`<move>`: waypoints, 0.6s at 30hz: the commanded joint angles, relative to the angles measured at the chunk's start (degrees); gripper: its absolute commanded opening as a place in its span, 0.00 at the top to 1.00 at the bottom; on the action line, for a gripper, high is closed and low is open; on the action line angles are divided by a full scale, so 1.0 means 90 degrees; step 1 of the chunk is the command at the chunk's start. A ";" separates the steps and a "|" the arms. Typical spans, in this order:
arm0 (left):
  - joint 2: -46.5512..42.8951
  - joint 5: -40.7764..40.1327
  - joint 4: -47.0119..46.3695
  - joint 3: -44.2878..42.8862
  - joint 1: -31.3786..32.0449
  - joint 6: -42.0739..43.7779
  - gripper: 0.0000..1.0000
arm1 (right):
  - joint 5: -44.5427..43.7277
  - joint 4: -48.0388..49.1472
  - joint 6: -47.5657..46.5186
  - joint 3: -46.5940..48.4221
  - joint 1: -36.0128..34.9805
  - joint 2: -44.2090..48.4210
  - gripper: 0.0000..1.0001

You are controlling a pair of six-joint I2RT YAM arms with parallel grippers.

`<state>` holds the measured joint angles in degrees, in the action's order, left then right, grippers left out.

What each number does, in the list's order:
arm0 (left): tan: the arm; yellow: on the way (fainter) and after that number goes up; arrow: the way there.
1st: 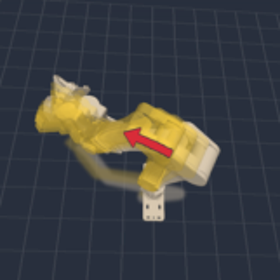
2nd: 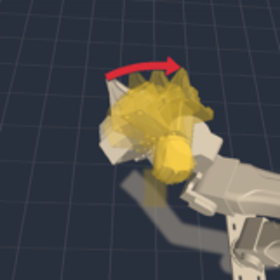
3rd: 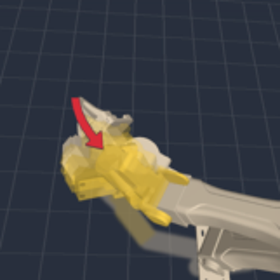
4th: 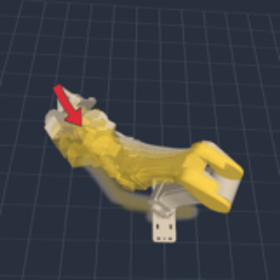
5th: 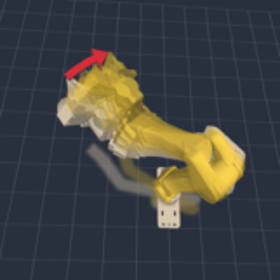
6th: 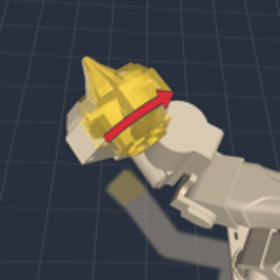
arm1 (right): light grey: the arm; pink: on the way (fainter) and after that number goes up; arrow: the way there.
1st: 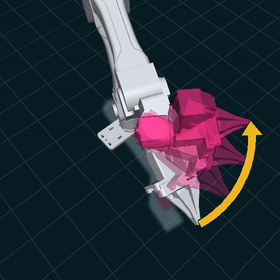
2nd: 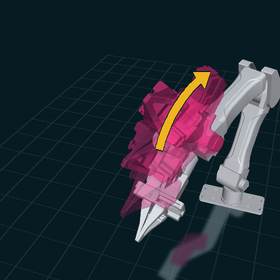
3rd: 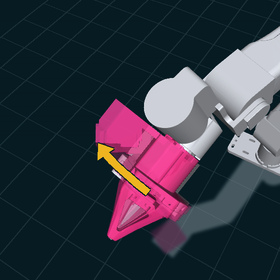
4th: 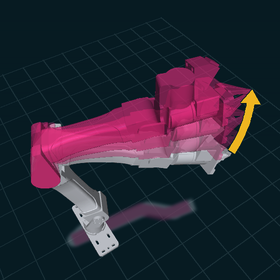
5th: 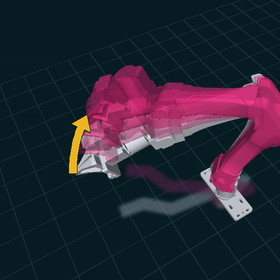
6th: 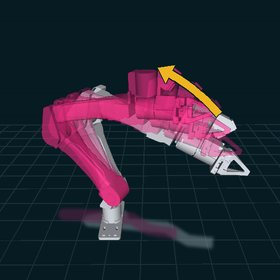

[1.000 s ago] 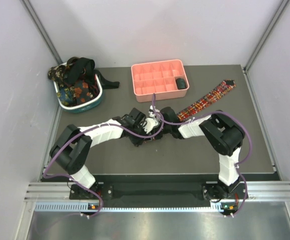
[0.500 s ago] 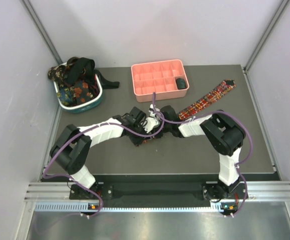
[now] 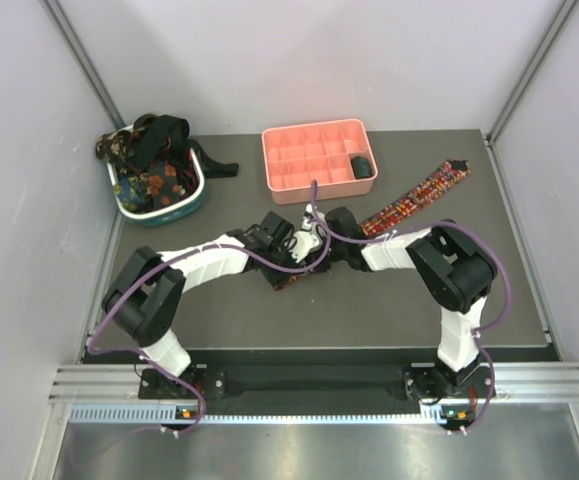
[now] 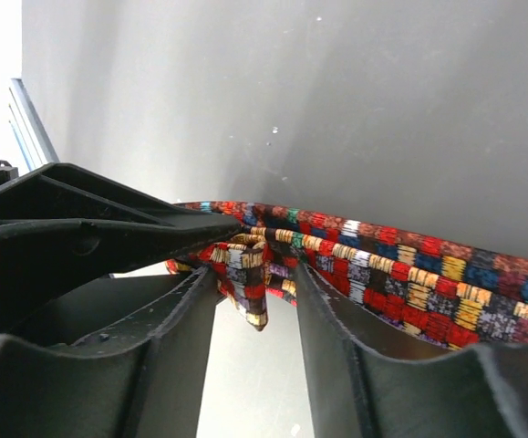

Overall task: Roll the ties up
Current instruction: Roll the tie

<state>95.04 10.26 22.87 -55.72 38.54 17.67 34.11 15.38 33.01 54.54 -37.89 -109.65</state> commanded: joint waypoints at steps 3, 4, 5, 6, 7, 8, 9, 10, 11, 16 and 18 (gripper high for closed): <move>0.0406 -0.0349 0.0349 0.0176 -0.0044 -0.0059 0.65 | 0.0282 0.0205 -0.0055 0.0092 0.0128 0.0493 0.59; 0.0406 -0.0349 0.0359 0.0176 -0.0035 -0.0059 0.65 | 0.0292 0.0225 -0.0036 0.0082 0.0118 0.0493 0.59; 0.0406 -0.0349 0.0369 0.0176 -0.0035 -0.0059 0.65 | 0.0312 0.0244 -0.0045 0.0082 0.0147 0.0493 0.59; 0.0387 -0.0359 0.0369 0.0176 -0.0035 -0.0059 0.65 | 0.0312 0.0235 -0.0026 0.0063 0.0157 0.0503 0.59; 0.0387 -0.0369 0.0378 0.0186 -0.0044 -0.0059 0.65 | 0.0321 0.0254 -0.0026 0.0053 0.0167 0.0522 0.59; 0.0387 -0.0369 0.0398 0.0176 -0.0044 -0.0059 0.65 | 0.0331 0.0245 -0.0026 0.0043 0.0186 0.0532 0.59; 0.0387 -0.0378 0.0408 0.0176 -0.0035 -0.0059 0.65 | 0.0341 0.0254 -0.0026 0.0024 0.0196 0.0561 0.58; 0.0367 -0.0388 0.0408 0.0176 -0.0044 -0.0059 0.65 | 0.0341 0.0264 -0.0026 0.0014 0.0216 0.0581 0.57; 0.0358 -0.0388 0.0427 0.0176 -0.0054 -0.0059 0.65 | 0.0341 0.0264 -0.0035 0.0014 0.0245 0.0601 0.55; 0.0309 -0.0388 0.0408 0.0195 -0.0054 -0.0079 0.63 | 0.0390 0.0264 -0.0026 -0.0006 0.0323 0.0698 0.50; 0.0299 -0.0398 0.0408 0.0195 -0.0044 -0.0079 0.63 | 0.0419 0.0264 -0.0035 0.0004 0.0333 0.0718 0.49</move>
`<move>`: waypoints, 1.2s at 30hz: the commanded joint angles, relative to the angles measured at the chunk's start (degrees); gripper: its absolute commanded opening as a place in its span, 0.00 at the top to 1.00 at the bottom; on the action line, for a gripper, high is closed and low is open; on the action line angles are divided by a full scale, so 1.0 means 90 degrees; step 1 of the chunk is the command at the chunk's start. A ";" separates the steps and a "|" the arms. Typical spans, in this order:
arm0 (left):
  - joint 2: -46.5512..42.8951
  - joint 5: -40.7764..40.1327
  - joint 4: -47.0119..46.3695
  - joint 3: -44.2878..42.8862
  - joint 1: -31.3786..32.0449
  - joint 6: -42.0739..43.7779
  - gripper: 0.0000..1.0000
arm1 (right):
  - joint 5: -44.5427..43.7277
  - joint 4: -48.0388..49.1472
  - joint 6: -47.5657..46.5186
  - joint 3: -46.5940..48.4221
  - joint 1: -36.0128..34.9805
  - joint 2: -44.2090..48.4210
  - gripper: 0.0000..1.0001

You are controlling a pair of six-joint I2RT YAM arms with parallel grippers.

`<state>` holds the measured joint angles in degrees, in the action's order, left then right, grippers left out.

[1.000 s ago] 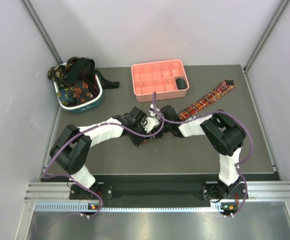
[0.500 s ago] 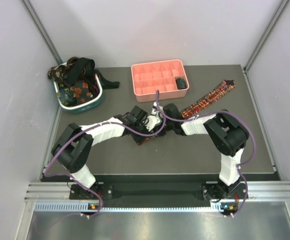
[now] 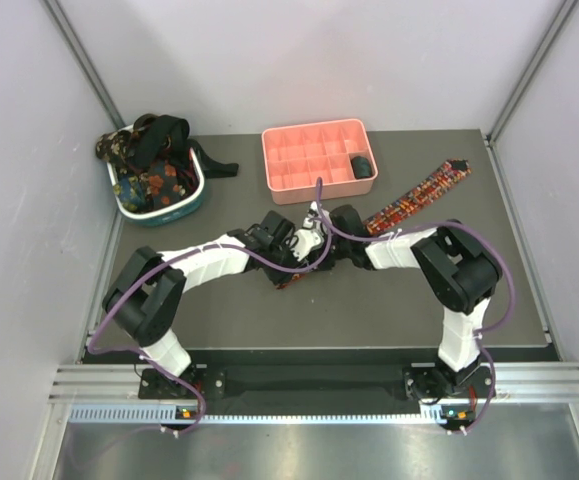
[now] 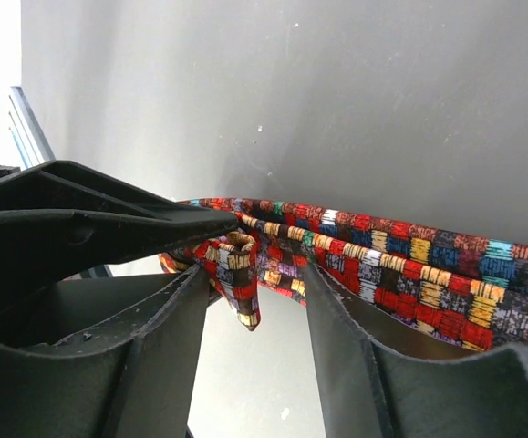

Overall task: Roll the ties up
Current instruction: Roll the tie

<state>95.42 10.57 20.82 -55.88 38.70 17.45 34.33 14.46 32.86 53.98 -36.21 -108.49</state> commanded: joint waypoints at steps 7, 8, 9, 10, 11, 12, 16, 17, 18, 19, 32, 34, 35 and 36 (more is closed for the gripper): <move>0.0258 -0.0451 0.0665 0.0212 -0.0081 -0.0055 0.63 | 0.0492 0.0386 0.0001 0.0077 0.0195 0.0628 0.51; 0.0267 -0.0452 0.0685 0.0212 -0.0071 -0.0064 0.63 | 0.0502 0.0405 0.0001 0.0067 0.0204 0.0628 0.61; 0.0267 -0.0461 0.0675 0.0212 -0.0081 -0.0064 0.63 | 0.0502 0.0415 0.0011 0.0067 0.0205 0.0628 0.65; 0.0258 -0.0461 0.0675 0.0212 -0.0081 -0.0064 0.63 | 0.0502 0.0425 0.0030 0.0067 0.0205 0.0628 0.68; 0.0248 -0.0452 0.0675 0.0203 -0.0071 -0.0064 0.63 | 0.0512 0.0454 0.0030 0.0067 0.0205 0.0609 0.76; 0.0228 -0.0432 0.0675 0.0203 -0.0081 -0.0074 0.63 | 0.0522 0.0512 0.0059 0.0048 0.0195 0.0589 0.78; 0.0082 -0.0316 0.0578 0.0193 -0.0081 -0.0103 0.54 | 0.0590 0.0717 0.0225 0.0018 0.0117 0.0434 0.85; 0.0043 -0.0286 0.0539 0.0203 -0.0081 -0.0113 0.51 | 0.0600 0.0776 0.0255 -0.0011 0.0097 0.0404 0.86; 0.0004 -0.0276 0.0490 0.0222 -0.0081 -0.0113 0.49 | 0.0590 0.0873 0.0303 -0.0001 0.0078 0.0355 0.86; -0.0025 -0.0237 0.0461 0.0251 -0.0071 -0.0113 0.46 | 0.0619 0.0903 0.0342 -0.0011 0.0049 0.0307 0.86; -0.0406 -0.0403 -0.0008 0.0368 -0.0081 -0.0103 0.28 | 0.0551 0.1021 0.0411 -0.0001 -0.0225 0.0023 0.87; -0.0533 -0.0413 -0.0173 0.0466 -0.0071 -0.0123 0.17 | 0.0532 0.1020 0.0402 -0.0001 -0.0254 -0.0026 0.87; -0.0669 -0.0393 -0.0223 0.0505 -0.0081 -0.0113 0.17 | 0.0532 0.1011 0.0382 -0.0011 -0.0254 -0.0045 0.87; -0.0719 -0.0345 -0.0272 0.0573 -0.0071 -0.0113 0.17 | 0.0512 0.1001 0.0392 -0.0011 -0.0264 -0.0084 0.87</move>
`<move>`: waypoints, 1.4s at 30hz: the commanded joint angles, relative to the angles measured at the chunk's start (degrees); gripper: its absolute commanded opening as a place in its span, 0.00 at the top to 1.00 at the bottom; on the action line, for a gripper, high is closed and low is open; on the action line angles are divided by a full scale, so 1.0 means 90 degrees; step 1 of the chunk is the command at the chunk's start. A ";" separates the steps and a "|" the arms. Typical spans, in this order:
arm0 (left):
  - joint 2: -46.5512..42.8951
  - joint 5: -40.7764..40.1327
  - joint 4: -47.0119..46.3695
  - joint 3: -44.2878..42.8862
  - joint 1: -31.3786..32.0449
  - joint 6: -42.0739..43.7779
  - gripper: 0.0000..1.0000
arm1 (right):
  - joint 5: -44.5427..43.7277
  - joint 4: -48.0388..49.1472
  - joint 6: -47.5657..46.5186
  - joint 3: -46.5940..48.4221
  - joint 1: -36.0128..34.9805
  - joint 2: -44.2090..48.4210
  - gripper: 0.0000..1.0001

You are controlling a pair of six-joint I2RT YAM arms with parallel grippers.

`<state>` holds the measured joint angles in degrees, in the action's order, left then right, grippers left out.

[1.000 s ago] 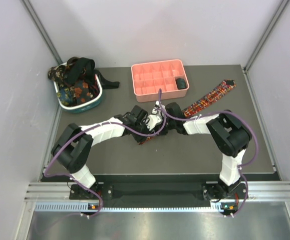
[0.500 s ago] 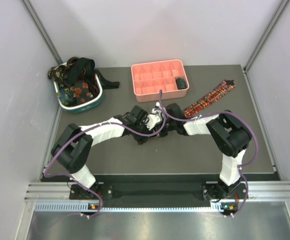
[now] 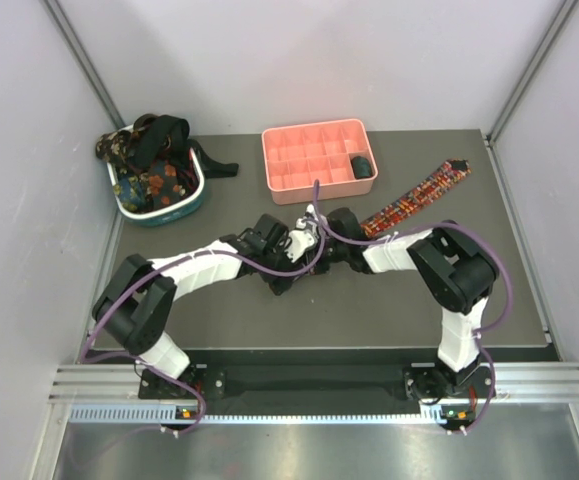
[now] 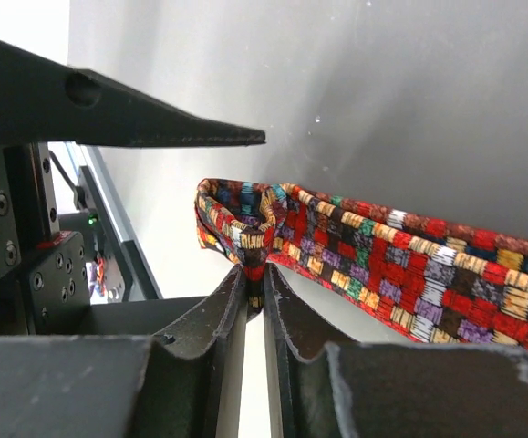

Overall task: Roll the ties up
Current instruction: Roll the tie

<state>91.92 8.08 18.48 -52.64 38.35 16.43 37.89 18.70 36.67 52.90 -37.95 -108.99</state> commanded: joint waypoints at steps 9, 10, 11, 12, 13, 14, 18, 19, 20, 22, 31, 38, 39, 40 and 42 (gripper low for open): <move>-0.0584 -0.0136 -0.0100 0.0214 -0.0032 -0.0086 0.20 | -0.0011 0.0295 -0.0041 0.0284 -0.0235 -0.0448 0.88; -0.0691 0.0000 -0.0129 0.0224 -0.0042 -0.0096 0.20 | 0.0018 0.0315 -0.0021 0.0322 -0.0294 -0.0468 0.88; -0.0779 0.0078 -0.0226 0.0253 -0.0032 -0.0155 0.20 | 0.0028 0.0363 -0.0002 0.0333 -0.0324 -0.0478 0.88; -0.0876 0.0147 -0.0285 0.0282 -0.0032 -0.0174 0.20 | 0.0057 0.0383 -0.0002 0.0352 -0.0382 -0.0468 0.88; -0.1100 0.0264 -0.0334 0.0312 -0.0042 -0.0213 0.21 | 0.0058 0.0393 0.0008 0.0391 -0.0421 -0.0449 0.88; -0.1218 0.0313 -0.0402 0.0380 -0.0042 -0.0252 0.21 | 0.0058 0.0422 0.0008 0.0391 -0.0431 -0.0420 0.88; -0.1892 0.0304 -0.0724 0.0556 -0.0071 -0.0565 0.20 | 0.0107 0.0423 0.0037 0.0401 -0.0519 -0.0176 0.88; -0.2183 0.0246 -0.0783 0.0595 -0.0071 -0.0662 0.19 | 0.0087 0.0384 0.0047 0.0401 -0.0529 -0.0127 0.88; -0.2341 0.0100 -0.0861 0.0702 -0.0081 -0.0818 0.18 | 0.0087 0.0364 0.0067 0.0420 -0.0539 -0.0068 0.88; -0.2809 -0.0086 -0.1154 0.0829 -0.0101 -0.1004 0.15 | 0.0136 0.0286 0.0076 0.0517 -0.0597 -0.0039 0.88; -0.3670 -0.1414 -0.1185 0.1055 -0.0188 -0.1756 0.09 | 0.0116 0.0091 0.0252 0.1006 -0.0988 0.0030 0.88; -0.3699 -0.2079 -0.0920 0.0908 -0.0296 -0.2293 0.16 | 0.0126 0.0013 0.0409 0.1270 -0.1134 0.0117 0.88; -0.3767 -0.2108 -0.0940 0.0927 -0.0296 -0.2323 0.17 | 0.0126 0.0003 0.0409 0.1289 -0.1154 0.0118 0.88; -0.3787 -0.2118 -0.0950 0.0937 -0.0325 -0.2333 0.17 | 0.0136 -0.0027 0.0418 0.1319 -0.1154 0.0118 0.88; -0.3846 -0.2089 -0.0960 0.0976 -0.0325 -0.2323 0.18 | 0.0107 -0.0056 0.0418 0.1319 -0.1134 0.0108 0.88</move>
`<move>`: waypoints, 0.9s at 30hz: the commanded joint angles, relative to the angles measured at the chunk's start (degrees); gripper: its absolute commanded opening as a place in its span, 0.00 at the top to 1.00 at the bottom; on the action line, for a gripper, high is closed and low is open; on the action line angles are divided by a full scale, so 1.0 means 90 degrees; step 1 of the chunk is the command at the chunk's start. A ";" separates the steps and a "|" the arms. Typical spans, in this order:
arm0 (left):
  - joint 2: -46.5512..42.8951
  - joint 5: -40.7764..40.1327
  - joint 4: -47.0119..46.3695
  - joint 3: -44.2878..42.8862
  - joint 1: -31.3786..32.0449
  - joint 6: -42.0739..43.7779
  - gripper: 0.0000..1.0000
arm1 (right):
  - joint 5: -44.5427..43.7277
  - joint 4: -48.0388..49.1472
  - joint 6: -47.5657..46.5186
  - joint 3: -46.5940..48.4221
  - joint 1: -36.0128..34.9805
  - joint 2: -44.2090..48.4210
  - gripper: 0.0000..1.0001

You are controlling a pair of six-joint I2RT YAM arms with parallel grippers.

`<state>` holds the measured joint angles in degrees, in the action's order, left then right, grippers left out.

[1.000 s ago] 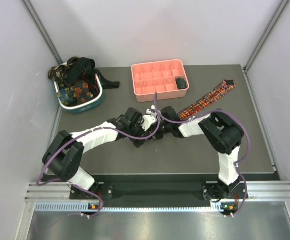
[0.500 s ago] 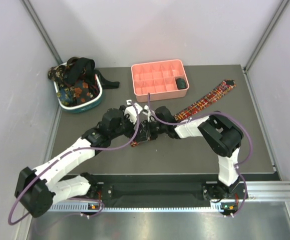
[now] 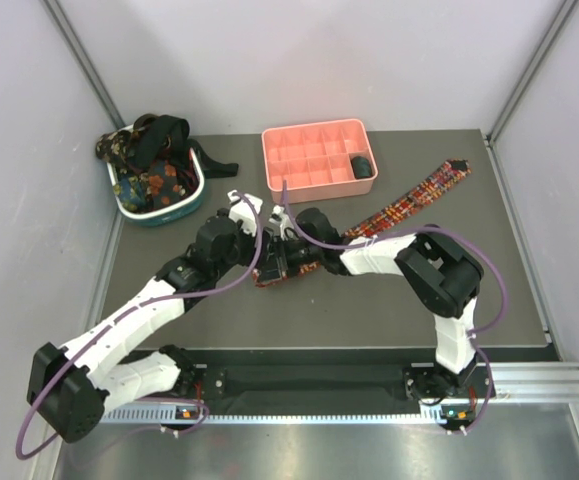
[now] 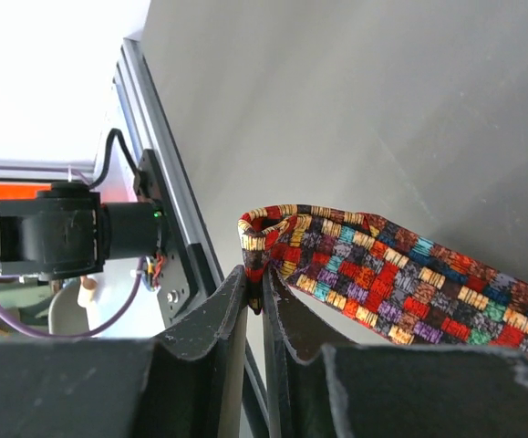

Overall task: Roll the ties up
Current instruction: Roll the tie

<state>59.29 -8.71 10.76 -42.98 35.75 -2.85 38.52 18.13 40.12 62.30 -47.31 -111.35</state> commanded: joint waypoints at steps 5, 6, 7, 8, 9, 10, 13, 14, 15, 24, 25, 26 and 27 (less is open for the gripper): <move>-0.0327 -0.0010 -0.0161 0.0058 -0.0036 0.0052 0.17 | 0.0065 0.0007 -0.0033 0.0216 0.0022 0.0292 0.87; -0.0366 0.0262 -0.0200 0.0107 -0.0036 0.0131 0.16 | 0.0075 0.0017 -0.0043 0.0197 0.0080 0.0282 0.87; -0.0396 0.0381 -0.0326 0.0214 -0.0036 0.0199 0.15 | 0.0085 0.0017 -0.0053 0.0177 0.0100 0.0273 0.87; -0.0425 0.0488 -0.0395 0.0273 -0.0036 0.0258 0.14 | 0.0104 0.0026 -0.0073 0.0167 0.0129 0.0244 0.86; -0.0445 0.0779 -0.0453 0.0312 -0.0036 0.0413 0.13 | 0.0124 0.0027 -0.0083 0.0158 0.0188 0.0234 0.86; -0.0445 0.0908 -0.0541 0.0342 -0.0036 0.0473 0.12 | 0.0124 0.0007 -0.0102 0.0138 0.0198 0.0234 0.85; -0.0328 0.1416 -0.0571 0.0401 -0.0036 0.0639 0.12 | 0.0124 -0.0071 -0.0210 0.0119 0.0305 0.0165 0.85; -0.0270 0.1485 -0.0571 0.0381 -0.0036 0.0717 0.11 | 0.0134 -0.0090 -0.0258 0.0118 0.0334 0.0117 0.85; -0.0134 0.1514 -0.0561 0.0352 -0.0036 0.0727 0.11 | 0.0153 -0.0091 -0.0278 0.0118 0.0393 0.0097 0.85; 0.0492 0.2120 -0.0386 0.0167 -0.0036 0.1108 0.14 | 0.0085 -0.0442 -0.0746 -0.0067 0.0696 -0.0010 0.84; 0.0522 0.2207 -0.0357 0.0128 -0.0036 0.1137 0.14 | 0.0075 -0.0471 -0.0776 -0.0077 0.0706 -0.0011 0.84; 0.0551 0.2372 -0.0347 0.0127 -0.0036 0.1195 0.14 | 0.0075 -0.0491 -0.0834 -0.0087 0.0744 -0.0020 0.84; 0.0609 0.2500 -0.0346 0.0137 -0.0036 0.1244 0.14 | 0.0065 -0.0501 -0.0835 -0.0116 0.0764 -0.0040 0.84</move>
<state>64.14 8.64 9.10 -39.77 35.59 5.85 39.05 13.87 35.29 62.22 -41.30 -111.37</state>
